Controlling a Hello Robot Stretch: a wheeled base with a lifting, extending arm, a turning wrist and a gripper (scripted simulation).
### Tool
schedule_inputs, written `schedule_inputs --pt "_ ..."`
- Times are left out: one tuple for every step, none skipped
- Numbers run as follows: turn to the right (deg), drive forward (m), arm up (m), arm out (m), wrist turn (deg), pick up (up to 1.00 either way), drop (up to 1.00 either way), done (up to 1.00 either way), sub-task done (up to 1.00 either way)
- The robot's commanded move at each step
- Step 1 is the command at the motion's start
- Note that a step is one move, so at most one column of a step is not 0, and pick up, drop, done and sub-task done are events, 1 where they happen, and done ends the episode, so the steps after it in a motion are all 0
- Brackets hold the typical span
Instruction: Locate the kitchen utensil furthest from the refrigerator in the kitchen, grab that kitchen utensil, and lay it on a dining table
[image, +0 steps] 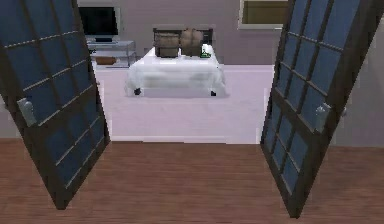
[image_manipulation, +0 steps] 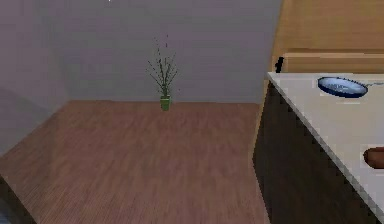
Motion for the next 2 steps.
schedule_inputs --pt "-45.0 0.0 0.0 0.0 0.0 0.0 0.0 0.0 0.0" --pt "-24.0 0.0 0.0 0.0 0.0 0.0 0.0 0.0 0.0"
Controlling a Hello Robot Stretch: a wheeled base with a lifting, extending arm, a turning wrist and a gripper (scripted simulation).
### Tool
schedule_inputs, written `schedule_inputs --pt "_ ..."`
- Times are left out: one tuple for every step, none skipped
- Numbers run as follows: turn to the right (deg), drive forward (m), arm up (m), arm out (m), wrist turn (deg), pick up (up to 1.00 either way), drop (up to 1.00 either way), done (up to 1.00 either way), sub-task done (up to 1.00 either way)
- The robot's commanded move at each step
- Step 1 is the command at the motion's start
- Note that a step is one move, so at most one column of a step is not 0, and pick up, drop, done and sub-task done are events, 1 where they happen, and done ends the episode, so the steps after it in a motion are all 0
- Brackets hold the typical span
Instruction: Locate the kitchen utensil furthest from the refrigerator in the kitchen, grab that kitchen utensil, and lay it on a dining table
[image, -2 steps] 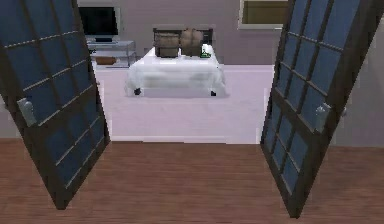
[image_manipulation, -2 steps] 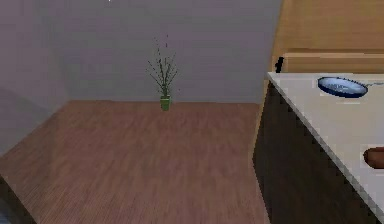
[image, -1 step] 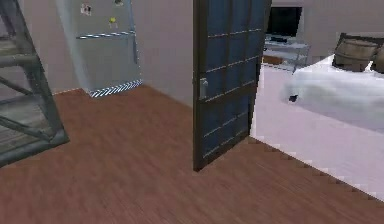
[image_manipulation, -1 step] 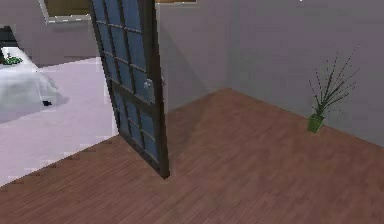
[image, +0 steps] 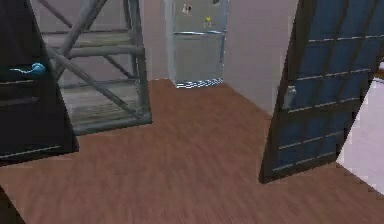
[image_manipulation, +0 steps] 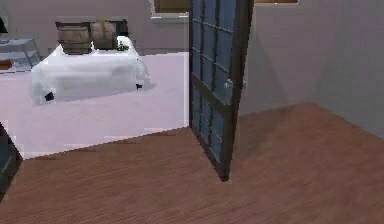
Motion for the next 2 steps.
schedule_inputs --pt "0.0 1.0 0.0 0.0 0.0 0.0 0.0 0.0 0.0" --pt "0.0 1.0 0.0 0.0 0.0 0.0 0.0 0.0 0.0"
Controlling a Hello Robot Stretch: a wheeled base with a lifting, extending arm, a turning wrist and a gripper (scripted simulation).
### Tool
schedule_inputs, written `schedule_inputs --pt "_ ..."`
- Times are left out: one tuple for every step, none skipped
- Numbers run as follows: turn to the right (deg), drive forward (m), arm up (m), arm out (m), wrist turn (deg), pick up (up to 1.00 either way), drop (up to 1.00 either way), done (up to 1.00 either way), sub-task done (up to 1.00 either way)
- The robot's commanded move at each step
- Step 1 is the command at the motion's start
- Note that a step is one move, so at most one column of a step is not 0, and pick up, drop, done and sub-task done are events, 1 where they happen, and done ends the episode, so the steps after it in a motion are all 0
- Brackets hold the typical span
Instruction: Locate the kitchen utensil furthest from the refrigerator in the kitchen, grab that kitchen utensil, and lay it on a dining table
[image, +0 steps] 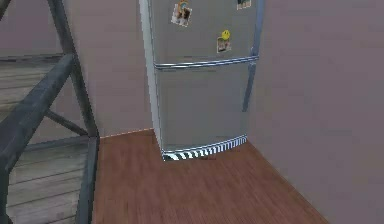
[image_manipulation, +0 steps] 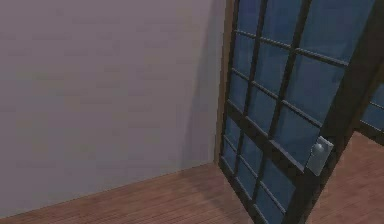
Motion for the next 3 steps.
schedule_inputs --pt "-6.0 0.0 0.0 0.0 0.0 0.0 0.0 0.0 0.0" --pt "0.0 0.8 0.0 0.0 0.0 0.0 0.0 0.0 0.0" --pt "-45.0 0.0 0.0 0.0 0.0 0.0 0.0 0.0 0.0"
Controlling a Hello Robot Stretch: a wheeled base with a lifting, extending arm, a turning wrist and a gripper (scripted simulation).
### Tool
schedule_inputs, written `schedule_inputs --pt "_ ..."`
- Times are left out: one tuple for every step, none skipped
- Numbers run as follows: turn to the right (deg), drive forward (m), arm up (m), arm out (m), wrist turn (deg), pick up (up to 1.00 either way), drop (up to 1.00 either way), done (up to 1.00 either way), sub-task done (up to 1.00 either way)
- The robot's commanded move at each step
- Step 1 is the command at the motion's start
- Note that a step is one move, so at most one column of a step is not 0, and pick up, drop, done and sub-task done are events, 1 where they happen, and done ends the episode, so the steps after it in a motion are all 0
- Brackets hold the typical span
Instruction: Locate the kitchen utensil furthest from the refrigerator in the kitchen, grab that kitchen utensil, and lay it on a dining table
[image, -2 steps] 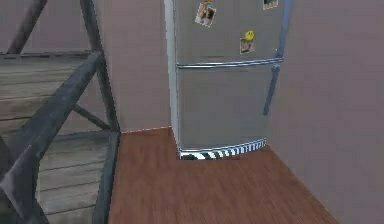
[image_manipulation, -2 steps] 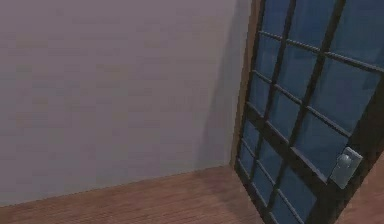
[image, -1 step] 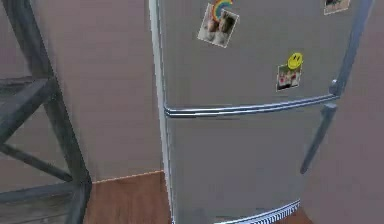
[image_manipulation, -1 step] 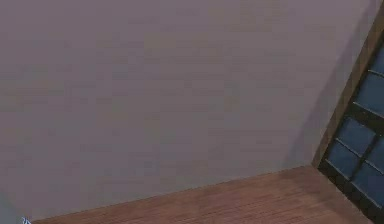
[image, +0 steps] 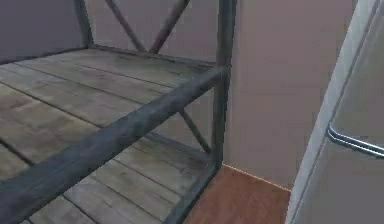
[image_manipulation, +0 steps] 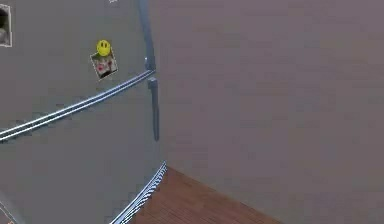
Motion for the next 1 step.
schedule_inputs --pt "-45.0 0.0 0.0 0.0 0.0 0.0 0.0 0.0 0.0"
